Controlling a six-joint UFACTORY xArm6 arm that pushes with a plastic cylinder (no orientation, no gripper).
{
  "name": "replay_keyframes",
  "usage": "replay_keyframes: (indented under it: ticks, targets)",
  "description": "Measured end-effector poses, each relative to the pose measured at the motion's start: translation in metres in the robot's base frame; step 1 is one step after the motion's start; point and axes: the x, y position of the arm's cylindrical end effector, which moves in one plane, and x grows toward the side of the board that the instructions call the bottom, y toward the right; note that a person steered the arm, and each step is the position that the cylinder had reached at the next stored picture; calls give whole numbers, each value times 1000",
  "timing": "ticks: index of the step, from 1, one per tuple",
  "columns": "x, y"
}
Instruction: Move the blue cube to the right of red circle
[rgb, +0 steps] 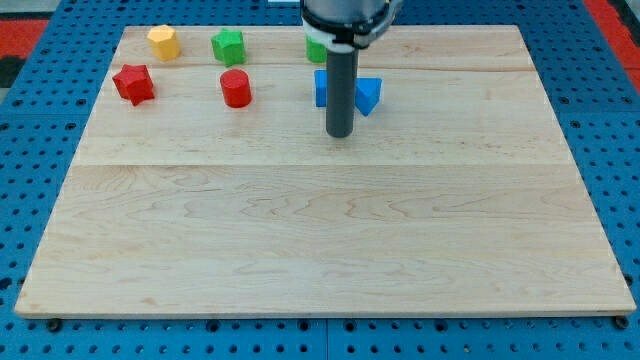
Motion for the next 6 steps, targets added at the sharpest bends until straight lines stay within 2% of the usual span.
replay_keyframes:
  ticks: [1, 3, 4, 5, 6]
  targets:
    - [-34, -3]
    - [-38, 44]
    - [-50, 42]
    - [-91, 40]
    - [-107, -4]
